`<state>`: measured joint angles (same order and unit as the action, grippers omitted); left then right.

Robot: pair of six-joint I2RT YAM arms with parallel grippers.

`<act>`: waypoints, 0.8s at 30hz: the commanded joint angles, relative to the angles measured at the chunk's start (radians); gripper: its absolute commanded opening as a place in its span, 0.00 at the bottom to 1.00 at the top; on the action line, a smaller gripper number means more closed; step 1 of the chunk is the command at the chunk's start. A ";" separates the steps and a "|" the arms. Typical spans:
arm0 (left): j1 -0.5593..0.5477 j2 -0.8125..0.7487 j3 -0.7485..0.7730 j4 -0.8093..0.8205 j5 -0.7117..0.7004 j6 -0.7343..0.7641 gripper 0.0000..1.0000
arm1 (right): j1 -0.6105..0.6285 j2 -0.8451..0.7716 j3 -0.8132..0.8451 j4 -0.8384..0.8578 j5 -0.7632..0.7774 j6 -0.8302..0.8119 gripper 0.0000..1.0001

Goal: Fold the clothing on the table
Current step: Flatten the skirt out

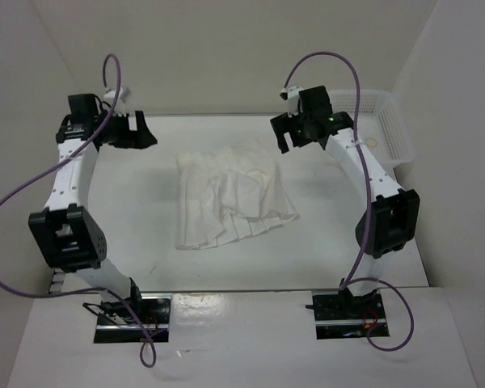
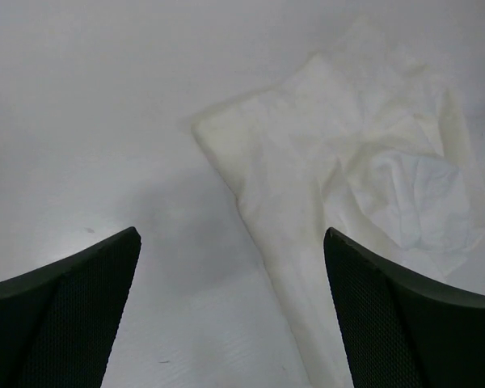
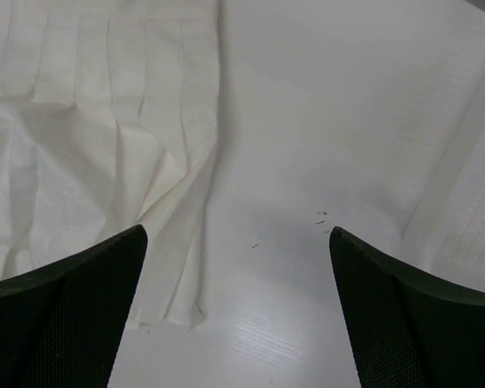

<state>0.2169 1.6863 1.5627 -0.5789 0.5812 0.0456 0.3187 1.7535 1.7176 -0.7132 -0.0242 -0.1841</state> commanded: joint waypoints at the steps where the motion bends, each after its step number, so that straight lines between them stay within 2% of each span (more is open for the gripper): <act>1: -0.004 -0.103 0.160 -0.016 -0.136 0.014 1.00 | -0.087 -0.042 0.134 -0.048 -0.074 0.012 0.97; 3: 0.009 -0.093 0.256 -0.074 -0.136 0.005 1.00 | -0.142 -0.042 0.148 -0.057 -0.143 0.040 0.97; 6: 0.021 -0.108 0.303 -0.134 -0.172 -0.016 1.00 | -0.240 -0.093 0.160 -0.057 -0.268 0.063 0.97; 8: 0.021 -0.131 0.303 -0.134 -0.201 -0.027 1.00 | -0.309 -0.121 0.146 -0.057 -0.359 0.080 0.97; 9: 0.021 -0.161 0.292 -0.134 -0.214 -0.027 1.00 | -0.349 -0.136 0.114 -0.057 -0.463 0.089 0.97; 10: 0.021 -0.178 0.277 -0.119 -0.215 -0.039 1.00 | -0.430 -0.170 0.093 -0.042 -0.517 0.110 0.97; 12: 0.021 -0.238 0.215 -0.093 -0.248 -0.085 1.00 | -0.501 -0.199 0.051 -0.017 -0.647 0.120 0.97; 13: 0.032 -0.311 0.132 -0.014 -0.277 -0.142 0.91 | -0.547 -0.248 -0.007 0.001 -0.677 0.120 0.97; 15: 0.042 -0.377 0.065 0.020 -0.303 -0.219 0.84 | -0.556 -0.276 -0.048 0.014 -0.687 0.120 0.97; 20: 0.117 -0.401 0.025 -0.010 -0.175 -0.260 0.72 | -0.567 -0.353 -0.118 0.038 -0.697 0.118 0.97; 21: 0.146 -0.415 0.011 -0.010 -0.150 -0.289 0.59 | -0.567 -0.362 -0.142 0.050 -0.697 0.118 0.97; 24: 0.193 -0.424 -0.033 -0.010 -0.011 -0.314 0.56 | -0.567 -0.394 -0.177 0.075 -0.707 0.118 0.97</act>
<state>0.3759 1.2724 1.5654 -0.6121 0.4335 -0.1925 -0.2512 1.4090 1.5661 -0.7109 -0.6888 -0.0711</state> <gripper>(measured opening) 0.566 0.973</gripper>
